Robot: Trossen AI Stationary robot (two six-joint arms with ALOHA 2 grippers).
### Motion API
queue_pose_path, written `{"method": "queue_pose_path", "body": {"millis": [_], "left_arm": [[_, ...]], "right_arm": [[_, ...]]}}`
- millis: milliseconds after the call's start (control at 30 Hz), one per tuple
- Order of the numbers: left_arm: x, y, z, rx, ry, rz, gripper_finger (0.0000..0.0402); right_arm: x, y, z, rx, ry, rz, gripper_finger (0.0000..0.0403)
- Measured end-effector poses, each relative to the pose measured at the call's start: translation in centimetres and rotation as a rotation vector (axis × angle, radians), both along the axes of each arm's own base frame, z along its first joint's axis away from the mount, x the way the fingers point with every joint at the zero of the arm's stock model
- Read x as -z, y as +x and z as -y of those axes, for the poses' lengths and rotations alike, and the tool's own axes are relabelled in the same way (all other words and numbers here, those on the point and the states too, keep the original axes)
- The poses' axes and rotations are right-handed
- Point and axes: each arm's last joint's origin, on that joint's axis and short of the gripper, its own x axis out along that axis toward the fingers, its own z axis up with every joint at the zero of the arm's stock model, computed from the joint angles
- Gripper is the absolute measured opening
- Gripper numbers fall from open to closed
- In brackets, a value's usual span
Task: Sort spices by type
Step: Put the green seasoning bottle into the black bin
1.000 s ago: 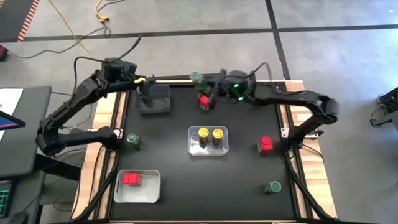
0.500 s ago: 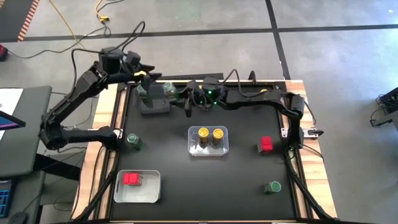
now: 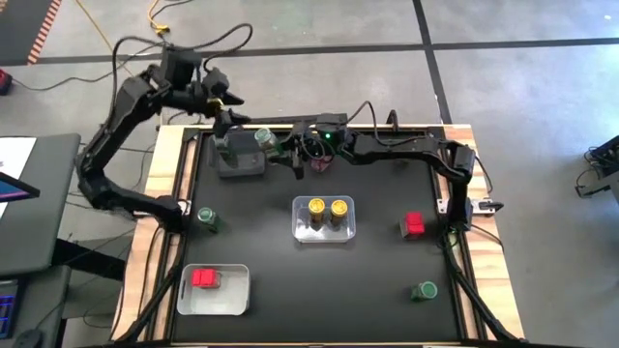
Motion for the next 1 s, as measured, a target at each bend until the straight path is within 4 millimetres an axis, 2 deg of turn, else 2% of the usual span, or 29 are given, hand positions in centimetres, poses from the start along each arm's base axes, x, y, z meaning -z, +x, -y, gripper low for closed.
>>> {"method": "queue_pose_path", "body": {"millis": [133, 433, 733, 1000], "left_arm": [[-0.9, 1.1, -0.3, 0.111, 0.031, -0.075, 0.0299], [0.8, 4.1, 0.3, 0.277, -0.012, -0.254, 0.0299], [2.5, 6.7, 0.8, 0.328, -0.056, -0.342, 0.0300], [2.9, 7.6, 0.6, 0.308, -0.028, -0.375, 0.0300]], "right_arm": [[-0.1, 0.0, -0.1, -0.023, -0.074, 0.010, 0.0219], [0.0, -0.1, 0.1, -0.031, -0.154, 0.010, 0.0219], [0.3, -0.3, 0.7, -0.023, -0.218, -0.014, 0.0219], [0.3, -0.3, 0.7, -0.024, -0.220, -0.018, 0.0219]]}}
